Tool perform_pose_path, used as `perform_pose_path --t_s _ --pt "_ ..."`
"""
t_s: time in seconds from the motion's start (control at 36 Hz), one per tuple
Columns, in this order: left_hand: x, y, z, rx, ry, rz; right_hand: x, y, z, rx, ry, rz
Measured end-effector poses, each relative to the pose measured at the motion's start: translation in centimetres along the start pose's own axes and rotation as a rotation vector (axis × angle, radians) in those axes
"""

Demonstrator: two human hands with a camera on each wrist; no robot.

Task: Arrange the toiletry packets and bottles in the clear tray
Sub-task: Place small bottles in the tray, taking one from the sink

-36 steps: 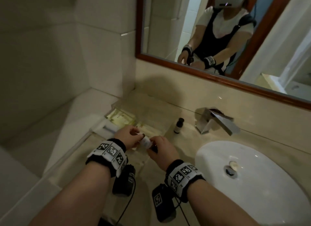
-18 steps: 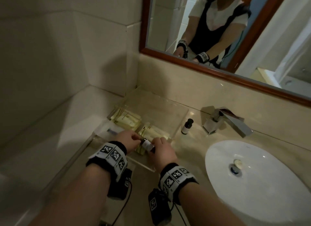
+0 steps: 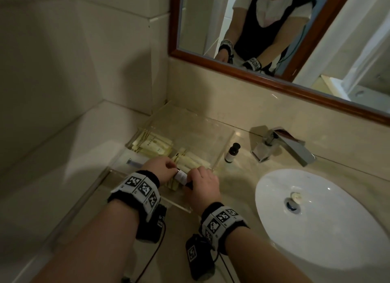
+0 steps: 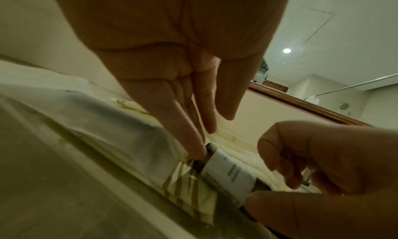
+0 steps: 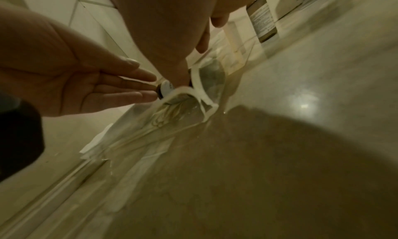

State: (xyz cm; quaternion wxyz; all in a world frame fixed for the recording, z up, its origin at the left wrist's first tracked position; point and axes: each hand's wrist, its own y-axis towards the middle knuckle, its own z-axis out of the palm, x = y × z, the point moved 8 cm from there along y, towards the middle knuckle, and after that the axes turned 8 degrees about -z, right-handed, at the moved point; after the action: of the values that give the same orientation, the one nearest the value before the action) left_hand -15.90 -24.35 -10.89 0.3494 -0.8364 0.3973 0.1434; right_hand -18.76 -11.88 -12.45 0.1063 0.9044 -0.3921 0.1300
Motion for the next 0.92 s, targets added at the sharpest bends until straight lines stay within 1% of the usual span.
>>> perform_pose_path --t_s 0.25,0.39,0.5,0.56,0.64,0.72,0.81,0.92 --pt "0.0 -0.7 0.0 -0.003 -0.080 -0.003 -0.1 -0.9 -0.3 -0.005 0.036 0.022" --pt "-0.2 -1.1 0.0 0.001 -0.080 0.002 -1.6 -1.4 -2.8 -0.132 0.105 0.073" --pt "-0.7 -1.3 0.2 0.018 -0.064 0.020 -4.6 -1.6 -6.5 -0.302 0.119 0.175" --pt "-1.0 -1.4 0.2 0.019 -0.053 0.029 -6.4 -1.4 -7.8 -0.329 0.097 0.247" --pt "-1.9 -1.4 0.1 0.027 -0.051 0.052 -8.7 -0.8 -8.8 -0.291 0.078 0.345" --pt "-2.9 -1.4 -0.1 0.025 -0.042 0.073 -10.0 0.0 -8.8 -0.199 0.064 0.385" --pt "-3.8 -1.3 -0.3 0.012 -0.045 0.086 -10.8 0.9 -8.7 -0.083 0.035 0.404" --pt "-4.8 -0.9 -0.6 -0.005 -0.045 0.102 -11.5 2.4 -8.1 0.039 0.024 0.391"
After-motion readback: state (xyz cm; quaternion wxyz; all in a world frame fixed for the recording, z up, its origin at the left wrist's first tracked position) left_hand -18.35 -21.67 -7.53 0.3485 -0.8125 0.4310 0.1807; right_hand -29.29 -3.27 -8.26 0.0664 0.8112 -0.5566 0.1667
